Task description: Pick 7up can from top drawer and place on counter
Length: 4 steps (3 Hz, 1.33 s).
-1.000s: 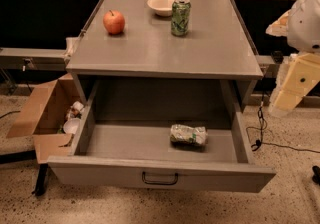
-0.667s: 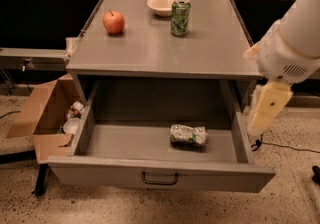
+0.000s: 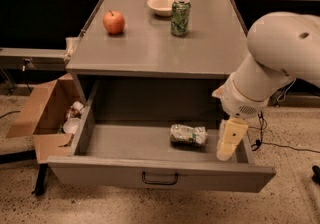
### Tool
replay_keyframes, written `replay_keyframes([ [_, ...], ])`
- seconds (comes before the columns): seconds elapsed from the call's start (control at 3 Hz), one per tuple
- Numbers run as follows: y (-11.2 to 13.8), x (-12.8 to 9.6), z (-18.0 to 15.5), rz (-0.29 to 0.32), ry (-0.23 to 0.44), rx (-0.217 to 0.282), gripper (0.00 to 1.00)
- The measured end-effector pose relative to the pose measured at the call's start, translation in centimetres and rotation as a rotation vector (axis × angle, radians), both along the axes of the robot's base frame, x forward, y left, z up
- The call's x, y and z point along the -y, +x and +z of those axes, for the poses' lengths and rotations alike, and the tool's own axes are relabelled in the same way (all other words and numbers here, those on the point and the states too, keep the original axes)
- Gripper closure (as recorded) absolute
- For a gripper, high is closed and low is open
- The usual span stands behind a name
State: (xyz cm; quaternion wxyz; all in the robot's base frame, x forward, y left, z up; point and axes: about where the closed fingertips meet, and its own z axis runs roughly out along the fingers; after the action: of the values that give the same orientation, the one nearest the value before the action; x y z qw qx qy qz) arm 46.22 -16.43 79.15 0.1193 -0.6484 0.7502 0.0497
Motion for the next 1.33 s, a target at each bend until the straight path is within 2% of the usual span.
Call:
replay_keyframes([
  [0.33,1.3,-0.8,-4.3,-0.020,0.073,-0.029,0.00],
  [0.67,1.7,-1.0,-4.8,-0.020,0.078,-0.023,0.00],
  [1.33,5.6,-2.2,-9.6,-0.013,0.115,0.017,0.00],
])
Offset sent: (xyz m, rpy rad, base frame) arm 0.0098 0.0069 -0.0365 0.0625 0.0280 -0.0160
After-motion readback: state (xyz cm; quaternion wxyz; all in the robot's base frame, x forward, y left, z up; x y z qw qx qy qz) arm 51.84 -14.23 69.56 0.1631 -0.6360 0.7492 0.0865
